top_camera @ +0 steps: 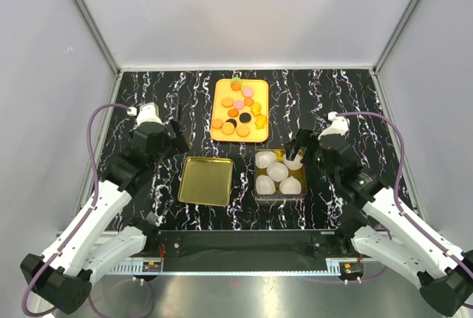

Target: Pack the cookies

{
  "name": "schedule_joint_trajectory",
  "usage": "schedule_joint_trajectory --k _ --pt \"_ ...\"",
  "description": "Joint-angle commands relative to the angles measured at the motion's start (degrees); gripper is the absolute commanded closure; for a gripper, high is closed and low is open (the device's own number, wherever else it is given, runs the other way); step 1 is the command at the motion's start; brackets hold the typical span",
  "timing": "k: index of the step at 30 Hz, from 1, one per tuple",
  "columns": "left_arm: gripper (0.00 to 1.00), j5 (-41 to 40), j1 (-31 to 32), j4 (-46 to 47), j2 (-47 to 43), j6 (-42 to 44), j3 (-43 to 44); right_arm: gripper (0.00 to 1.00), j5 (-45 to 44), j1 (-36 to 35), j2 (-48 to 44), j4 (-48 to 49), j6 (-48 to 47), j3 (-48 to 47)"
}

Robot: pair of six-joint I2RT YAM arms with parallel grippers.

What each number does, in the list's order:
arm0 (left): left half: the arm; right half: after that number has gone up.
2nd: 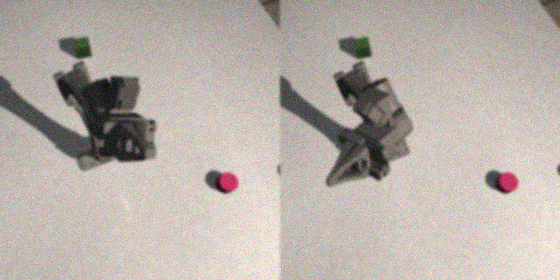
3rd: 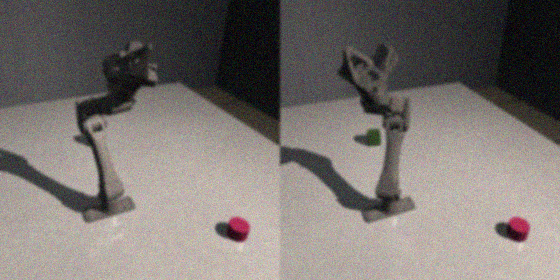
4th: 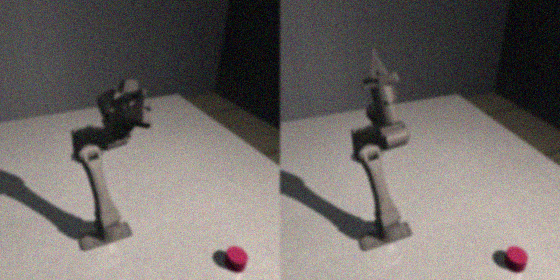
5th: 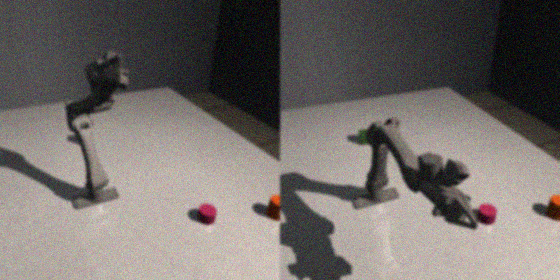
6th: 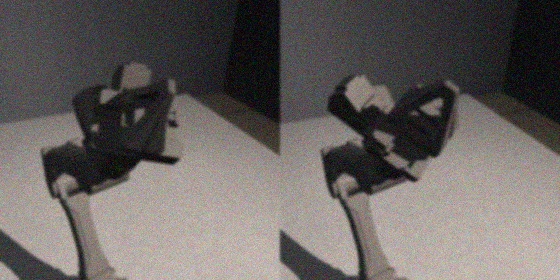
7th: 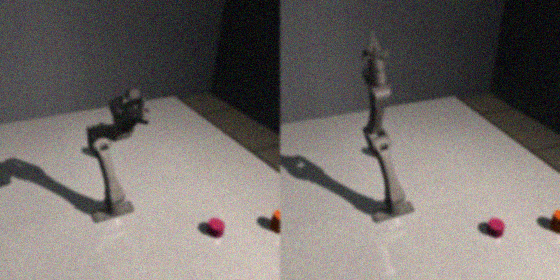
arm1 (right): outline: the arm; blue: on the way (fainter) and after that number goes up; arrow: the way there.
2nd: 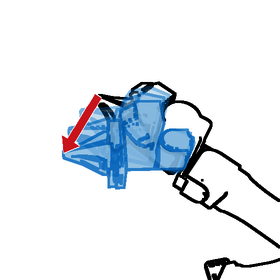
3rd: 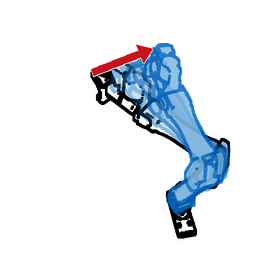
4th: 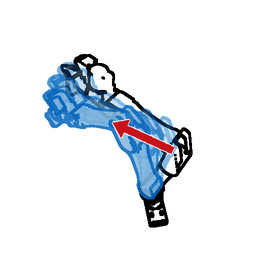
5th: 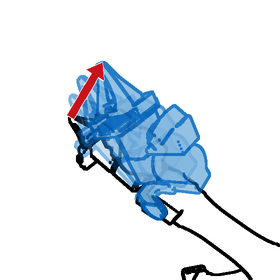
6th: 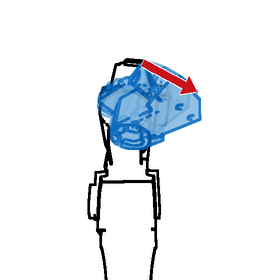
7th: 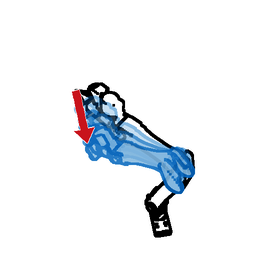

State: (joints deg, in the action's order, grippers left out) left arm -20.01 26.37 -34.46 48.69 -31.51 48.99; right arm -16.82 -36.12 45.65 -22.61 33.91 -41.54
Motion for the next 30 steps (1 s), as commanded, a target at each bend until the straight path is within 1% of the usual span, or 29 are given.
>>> schedule_joint_trajectory --k 1,6,11,13,14,16,17,18,19,20,21,22,23,30 --pt "0.01 -3.81 -0.35 2.03 -0.61 -0.66 -0.39 0.0 -0.23 -0.36 -0.56 -0.24 -1.48 -2.05" --pt "0.01 -6.09 -0.44 -0.34 1.93 -0.74 1.45 0.0 -0.58 -0.27 -0.03 -0.94 -2.27 -2.58" --pt "0.01 -8.28 -0.62 1.76 5.36 0.65 1.9 0.0 -0.5 -0.36 0.93 -1.3 -2.88 -2.76" --pt "0.01 -9.95 -1.75 2.55 9.57 1.45 3.47 0.0 0.03 -0.36 1.37 -1.29 -3.15 -3.02" --pt "0.01 -9.7 -4.2 3.08 11.41 2.67 4.17 0.0 0.38 -0.36 1.63 -1.03 -3.41 -3.02" --pt "0.01 -7.69 -7.98 5.96 16.51 3.47 4.97 0.0 1.08 -0.36 2.07 -0.85 -3.94 -3.2" --pt "0.01 -2.8 -12.7 7.02 18.09 3.47 4.97 0.0 1.43 -0.27 2.25 -0.94 -3.94 -3.28" --pt "0.01 -0.14 -14.84 8.08 19.85 3.73 5.06 0.0 1.87 -0.27 2.43 -1.2 -4.03 -3.46" --pt "0.01 2.32 -16.68 10.09 24.22 4.17 5.32 0.0 2.31 -0.36 2.43 -1.21 -4.03 -3.37" --pt "0.01 6.0 -19.75 10.63 26.18 4.43 5.85 0.0 2.66 -0.27 2.34 -0.95 -3.94 -3.2" --pt "0.01 8.21 -20.82 11.77 28.2 5.39 6.11 0.0 3.28 -0.27 2.34 -0.51 -3.94 -2.94" --pt "0.01 12.5 -21.79 14.13 29.7 5.66 6.12 0.0 3.63 -0.36 2.25 -0.24 -4.11 -2.67" --pt "0.01 13.67 -23.11 14.59 32.58 5.75 6.55 0.0 4.33 -0.36 2.17 0.02 -4.12 -2.5" --pt "0.01 13.16 -23.03 19.6 40.24 10.85 11.12 0.0 6.71 -0.36 2.6 0.64 -3.94 -2.5"
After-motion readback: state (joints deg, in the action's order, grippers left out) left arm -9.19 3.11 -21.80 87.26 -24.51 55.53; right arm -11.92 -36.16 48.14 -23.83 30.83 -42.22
